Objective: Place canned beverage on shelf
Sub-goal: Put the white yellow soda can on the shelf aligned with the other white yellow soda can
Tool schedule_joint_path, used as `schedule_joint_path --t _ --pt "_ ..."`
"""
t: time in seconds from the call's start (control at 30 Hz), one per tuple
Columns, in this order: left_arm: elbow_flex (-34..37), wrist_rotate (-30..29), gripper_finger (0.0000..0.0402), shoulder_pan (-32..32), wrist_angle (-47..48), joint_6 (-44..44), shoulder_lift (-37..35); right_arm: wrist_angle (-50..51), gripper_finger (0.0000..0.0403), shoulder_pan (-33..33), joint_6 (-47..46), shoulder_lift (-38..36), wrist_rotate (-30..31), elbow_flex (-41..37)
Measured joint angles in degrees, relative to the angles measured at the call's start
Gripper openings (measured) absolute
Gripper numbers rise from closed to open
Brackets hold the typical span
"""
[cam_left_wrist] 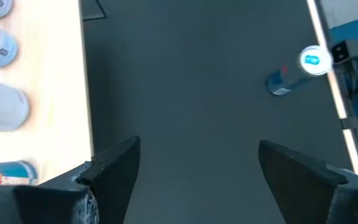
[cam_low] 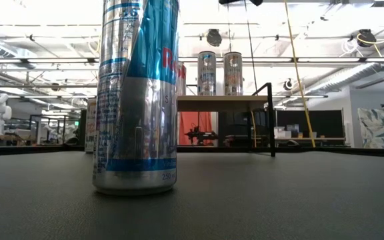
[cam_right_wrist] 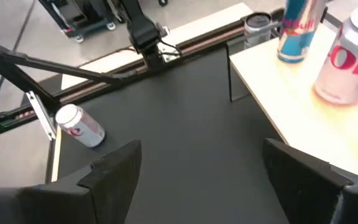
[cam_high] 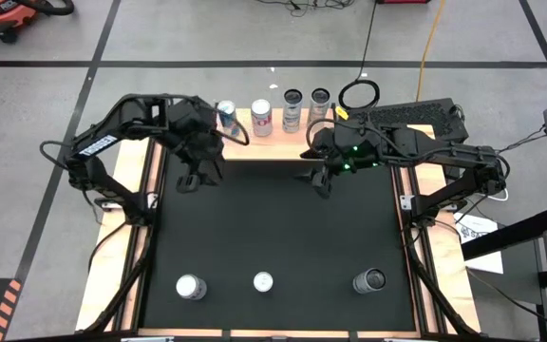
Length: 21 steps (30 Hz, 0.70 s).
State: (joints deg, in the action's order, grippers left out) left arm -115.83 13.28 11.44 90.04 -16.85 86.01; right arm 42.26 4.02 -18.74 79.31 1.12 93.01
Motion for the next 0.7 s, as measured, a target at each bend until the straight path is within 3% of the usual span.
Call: schedule_joint_path --t 0.53,0.6,0.7 --pt "0.0 -0.7 0.0322 -5.2 0.0 3.0 -1.8 -2.2 0.0315 0.0 -1.9 0.0 -1.3 0.0" --pt "0.4 -3.2 0.0322 -5.1 0.0 3.0 -1.9 -1.1 0.0315 0.0 -1.8 0.0 -1.4 0.0" --pt "2.0 -11.5 0.0322 -5.0 0.0 3.1 -1.8 0.5 0.0315 0.0 -1.6 0.0 -1.4 0.0"
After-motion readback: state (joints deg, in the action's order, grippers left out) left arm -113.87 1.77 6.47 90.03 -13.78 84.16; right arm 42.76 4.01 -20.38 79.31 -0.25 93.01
